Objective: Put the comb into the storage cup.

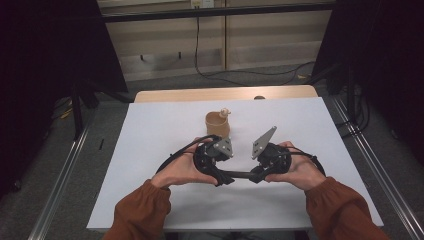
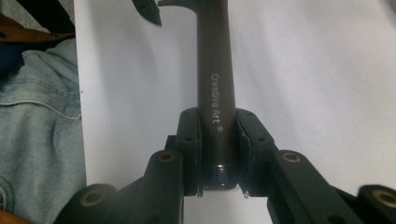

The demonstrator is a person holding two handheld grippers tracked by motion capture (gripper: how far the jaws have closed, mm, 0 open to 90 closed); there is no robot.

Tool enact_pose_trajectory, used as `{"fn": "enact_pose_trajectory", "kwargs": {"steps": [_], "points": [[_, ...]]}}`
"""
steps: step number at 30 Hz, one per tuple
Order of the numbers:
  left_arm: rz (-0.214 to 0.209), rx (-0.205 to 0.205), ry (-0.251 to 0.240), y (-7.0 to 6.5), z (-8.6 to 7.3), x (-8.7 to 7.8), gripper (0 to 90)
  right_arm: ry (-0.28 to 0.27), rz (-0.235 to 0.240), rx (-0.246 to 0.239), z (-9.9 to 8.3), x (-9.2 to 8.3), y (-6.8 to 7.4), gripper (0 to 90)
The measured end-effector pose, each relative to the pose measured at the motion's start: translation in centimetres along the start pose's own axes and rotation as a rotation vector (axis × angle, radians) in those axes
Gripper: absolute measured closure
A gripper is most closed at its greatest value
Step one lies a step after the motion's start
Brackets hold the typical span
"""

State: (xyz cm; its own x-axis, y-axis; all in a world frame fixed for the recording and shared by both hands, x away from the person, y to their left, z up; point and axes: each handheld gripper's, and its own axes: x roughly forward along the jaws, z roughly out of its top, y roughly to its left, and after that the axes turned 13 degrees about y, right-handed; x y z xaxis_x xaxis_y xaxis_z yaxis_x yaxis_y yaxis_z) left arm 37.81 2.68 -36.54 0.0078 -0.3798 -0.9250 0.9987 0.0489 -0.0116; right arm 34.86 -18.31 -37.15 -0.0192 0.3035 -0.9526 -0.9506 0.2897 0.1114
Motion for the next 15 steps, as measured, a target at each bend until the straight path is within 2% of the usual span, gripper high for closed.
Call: {"fn": "enact_pose_trajectory", "kwargs": {"steps": [5, 10, 12, 15], "points": [[0.023, -0.047, -0.053, 0.5, -0.7, -0.7, 10.7, -0.013, 0.005, 0.037, -0.7, 0.2, -0.2, 72.9], [0.009, -0.097, -0.091, 0.9, -1.9, -1.2, 9.3, -0.011, 0.022, 0.062, -1.4, 0.3, -0.2, 72.8], [0.018, -0.123, -0.109, 1.1, -2.5, -1.5, 8.1, -0.017, 0.026, 0.075, -1.7, 0.3, -0.3, 72.8], [0.020, -0.138, -0.150, 1.3, -3.3, -2.0, 5.1, -0.026, 0.028, 0.092, -2.2, 0.2, -0.4, 72.8]]}}
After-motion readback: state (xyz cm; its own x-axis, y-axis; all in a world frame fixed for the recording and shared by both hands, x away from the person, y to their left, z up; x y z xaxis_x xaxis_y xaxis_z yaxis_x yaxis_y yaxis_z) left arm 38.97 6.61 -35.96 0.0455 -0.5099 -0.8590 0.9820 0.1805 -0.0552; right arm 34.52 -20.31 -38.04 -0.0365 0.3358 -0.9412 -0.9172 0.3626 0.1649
